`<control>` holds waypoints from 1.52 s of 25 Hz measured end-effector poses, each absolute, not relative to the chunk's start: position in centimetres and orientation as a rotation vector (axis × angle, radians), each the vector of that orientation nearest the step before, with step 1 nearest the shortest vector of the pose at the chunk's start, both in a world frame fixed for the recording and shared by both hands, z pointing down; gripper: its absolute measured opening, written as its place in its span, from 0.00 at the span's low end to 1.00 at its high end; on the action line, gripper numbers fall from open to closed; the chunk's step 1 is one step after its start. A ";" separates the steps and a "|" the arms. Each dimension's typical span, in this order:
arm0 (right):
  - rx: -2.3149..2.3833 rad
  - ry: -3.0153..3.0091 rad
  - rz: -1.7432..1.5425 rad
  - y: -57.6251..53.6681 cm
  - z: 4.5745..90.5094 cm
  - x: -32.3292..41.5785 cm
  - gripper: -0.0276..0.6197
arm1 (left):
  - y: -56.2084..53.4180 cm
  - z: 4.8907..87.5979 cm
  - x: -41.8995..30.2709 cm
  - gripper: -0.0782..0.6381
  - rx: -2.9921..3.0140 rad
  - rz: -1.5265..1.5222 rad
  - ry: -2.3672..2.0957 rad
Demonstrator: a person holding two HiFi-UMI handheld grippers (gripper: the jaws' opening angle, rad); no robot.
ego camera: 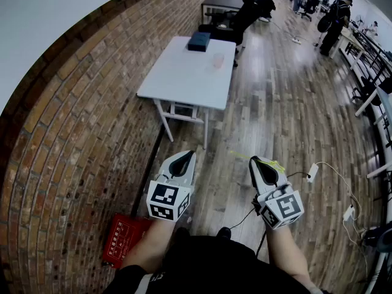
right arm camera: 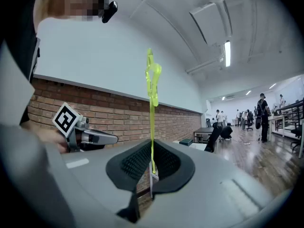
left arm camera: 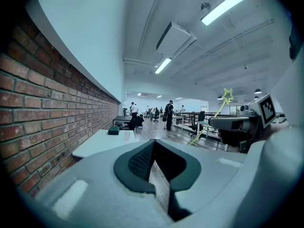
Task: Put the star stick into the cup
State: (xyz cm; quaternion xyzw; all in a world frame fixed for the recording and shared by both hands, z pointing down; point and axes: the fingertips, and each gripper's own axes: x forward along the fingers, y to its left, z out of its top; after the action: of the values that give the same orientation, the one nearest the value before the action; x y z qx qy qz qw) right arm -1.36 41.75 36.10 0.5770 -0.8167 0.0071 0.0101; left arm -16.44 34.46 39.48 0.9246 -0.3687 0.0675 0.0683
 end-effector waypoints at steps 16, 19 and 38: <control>1.923 -2.546 0.145 46.3 36.6 6.2 0.07 | 37.1 40.3 -10.5 0.12 2.721 0.166 -1.116; 1.893 -2.571 0.152 48.1 36.8 7.5 0.07 | 38.4 40.5 -9.2 0.12 2.708 0.173 -1.132; 1.758 -2.628 0.299 41.9 39.6 6.7 0.07 | 33.6 42.6 -9.0 0.12 2.668 0.178 -1.142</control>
State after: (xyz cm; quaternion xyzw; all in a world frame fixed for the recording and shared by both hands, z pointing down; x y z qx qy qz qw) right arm 6.68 41.87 39.63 0.5535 -0.8273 0.0942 -0.0171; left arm -9.05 33.60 42.63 0.9114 -0.3899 0.0609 0.1168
